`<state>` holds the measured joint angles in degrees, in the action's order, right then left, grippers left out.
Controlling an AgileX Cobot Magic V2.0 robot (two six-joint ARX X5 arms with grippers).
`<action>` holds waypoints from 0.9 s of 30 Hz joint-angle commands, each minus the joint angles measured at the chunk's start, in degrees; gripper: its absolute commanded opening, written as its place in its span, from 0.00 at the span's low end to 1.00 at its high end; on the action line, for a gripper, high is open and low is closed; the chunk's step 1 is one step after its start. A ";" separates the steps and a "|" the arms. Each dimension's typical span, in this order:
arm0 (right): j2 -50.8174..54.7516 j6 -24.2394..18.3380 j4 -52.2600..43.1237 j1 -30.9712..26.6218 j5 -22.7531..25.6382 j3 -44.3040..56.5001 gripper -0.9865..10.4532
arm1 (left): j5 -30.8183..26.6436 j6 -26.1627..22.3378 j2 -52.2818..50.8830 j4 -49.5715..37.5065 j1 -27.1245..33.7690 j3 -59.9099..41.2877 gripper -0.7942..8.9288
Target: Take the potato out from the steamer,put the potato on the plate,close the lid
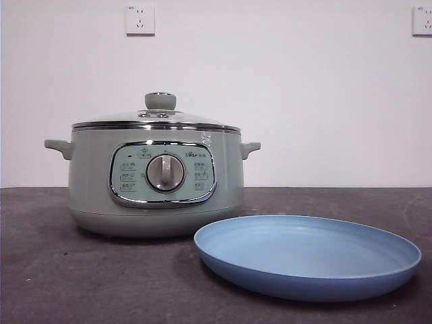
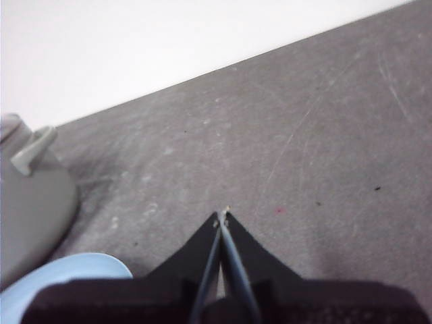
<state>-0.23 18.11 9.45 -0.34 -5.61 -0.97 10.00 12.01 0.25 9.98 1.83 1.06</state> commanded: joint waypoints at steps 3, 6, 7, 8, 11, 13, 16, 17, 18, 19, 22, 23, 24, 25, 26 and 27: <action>0.07 7.96 -0.42 0.04 -3.63 -0.20 0.08 | 2.89 8.70 -0.17 -0.31 0.11 -0.48 0.07; -0.15 11.37 -0.35 0.11 -6.29 -2.01 0.08 | 4.02 11.02 -0.17 -0.02 0.11 1.20 0.07; -0.26 11.47 -0.35 0.11 -7.02 -2.86 0.08 | 4.24 11.87 -0.17 0.02 0.11 2.10 0.07; -0.50 11.45 -0.37 0.15 -7.87 -3.67 0.08 | 4.81 12.24 -0.17 0.07 0.11 3.04 0.07; -1.60 11.43 0.55 0.20 -9.38 -7.10 0.08 | 6.56 12.24 -0.09 0.55 0.11 6.82 0.07; -3.13 11.41 1.99 0.28 -10.62 -10.05 0.08 | 6.67 12.24 0.61 2.21 0.11 10.10 0.07; -6.51 10.80 6.23 0.52 -11.21 -15.21 0.08 | 6.84 11.98 3.15 5.66 0.11 15.52 0.07; -7.72 9.84 7.78 0.59 -11.98 -16.94 0.08 | 7.06 11.76 4.28 6.62 0.11 17.20 0.07; -9.38 8.66 9.38 0.70 -13.18 -19.04 0.08 | 7.87 11.61 5.73 7.72 0.11 19.17 0.07; -11.19 7.63 10.99 0.90 -14.21 -21.18 0.08 | 9.35 10.75 7.28 8.61 0.11 21.18 0.07; -16.83 4.22 15.54 1.46 -17.40 -27.67 0.08 | 13.07 6.75 12.22 11.43 0.11 27.06 0.07; -18.67 2.95 16.98 1.68 -18.62 -29.73 0.08 | 14.29 5.55 13.73 12.59 0.11 28.85 0.07; -20.79 1.38 18.69 1.99 -20.09 -32.15 0.08 | 15.61 4.15 15.47 14.03 0.11 30.91 0.07; -22.99 -0.26 20.68 2.29 -21.77 -34.67 0.08 | 16.87 2.75 17.18 15.61 0.11 32.89 0.07; -24.90 -1.66 22.53 2.58 -23.23 -36.92 0.08 | 17.84 1.46 18.60 17.07 0.11 34.56 0.07; -26.75 -3.28 24.55 2.89 -24.52 -39.12 0.08 | 19.04 0.24 19.96 18.53 0.11 36.17 0.07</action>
<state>-26.09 18.92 33.41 2.39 -29.34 -38.70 28.29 16.05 19.70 28.03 1.83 36.71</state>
